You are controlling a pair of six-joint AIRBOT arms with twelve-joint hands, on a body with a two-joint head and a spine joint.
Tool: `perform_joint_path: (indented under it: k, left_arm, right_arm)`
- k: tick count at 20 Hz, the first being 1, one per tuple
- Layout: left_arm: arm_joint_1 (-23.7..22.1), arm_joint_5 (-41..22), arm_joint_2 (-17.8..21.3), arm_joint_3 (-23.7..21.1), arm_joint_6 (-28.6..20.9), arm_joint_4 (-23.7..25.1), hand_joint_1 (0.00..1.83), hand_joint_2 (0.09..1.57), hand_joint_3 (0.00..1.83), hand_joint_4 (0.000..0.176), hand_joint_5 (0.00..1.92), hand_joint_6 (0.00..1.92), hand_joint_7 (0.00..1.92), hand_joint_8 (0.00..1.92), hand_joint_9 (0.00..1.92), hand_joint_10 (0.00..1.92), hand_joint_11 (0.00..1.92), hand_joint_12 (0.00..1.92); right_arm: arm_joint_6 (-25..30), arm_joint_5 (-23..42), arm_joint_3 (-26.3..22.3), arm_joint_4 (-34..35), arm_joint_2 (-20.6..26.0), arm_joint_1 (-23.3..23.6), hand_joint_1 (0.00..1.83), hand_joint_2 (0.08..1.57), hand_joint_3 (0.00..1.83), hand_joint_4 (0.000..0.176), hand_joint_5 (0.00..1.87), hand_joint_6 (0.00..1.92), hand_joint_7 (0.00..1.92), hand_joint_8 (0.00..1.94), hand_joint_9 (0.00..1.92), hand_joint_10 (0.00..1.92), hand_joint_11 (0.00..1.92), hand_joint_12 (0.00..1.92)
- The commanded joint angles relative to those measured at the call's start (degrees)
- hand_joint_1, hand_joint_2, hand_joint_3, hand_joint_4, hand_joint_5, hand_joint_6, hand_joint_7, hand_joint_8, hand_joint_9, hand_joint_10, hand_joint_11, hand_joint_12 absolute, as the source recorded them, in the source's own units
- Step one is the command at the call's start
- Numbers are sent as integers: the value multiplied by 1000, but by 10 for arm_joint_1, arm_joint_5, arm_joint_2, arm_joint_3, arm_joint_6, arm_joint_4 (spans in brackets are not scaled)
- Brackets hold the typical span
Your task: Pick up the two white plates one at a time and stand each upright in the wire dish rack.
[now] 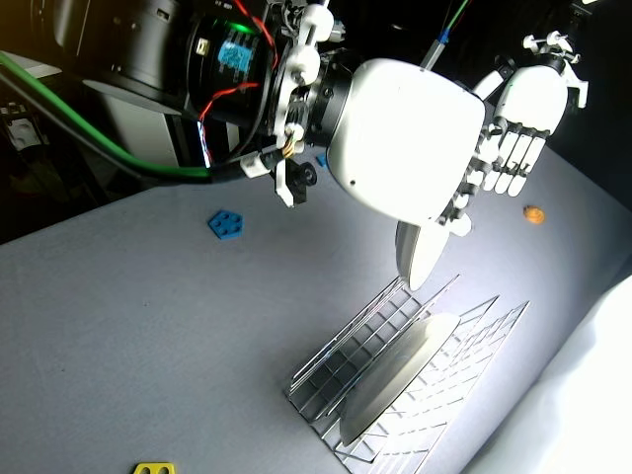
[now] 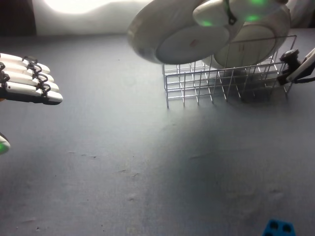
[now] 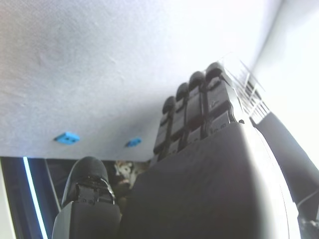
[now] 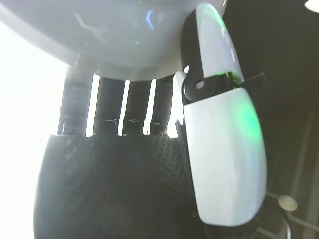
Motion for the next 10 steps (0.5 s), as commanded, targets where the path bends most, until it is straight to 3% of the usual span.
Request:
perform_joint_path:
  k: [1,5,9,10]
  left_arm:
    - [-6,-8,2,0,0,-33,0,1160,0,0,12,1,37,3,25,4,0,0]
    - [-6,-5,3,-6,0,-30,0,1162,0,0,12,5,42,8,25,7,0,0]
    - [-6,-4,4,-14,0,-26,0,1157,0,0,11,2,38,3,19,3,0,0]
    - [-6,-4,4,-14,0,-26,0,1159,0,0,15,4,36,2,15,1,0,0]
  right_arm:
    - [10,71,1,2,4,14,1227,1097,0,24,991,1001,1063,857,1146,385,805,1193]
    - [0,81,4,12,8,12,1217,1119,1,21,937,1078,1022,932,1130,364,749,1246]
    - [-3,69,9,18,14,2,1226,1098,0,27,997,996,1058,865,1152,376,780,1239]
    - [-3,62,13,21,15,1,1206,1132,9,22,906,1124,991,986,1117,383,741,1281]
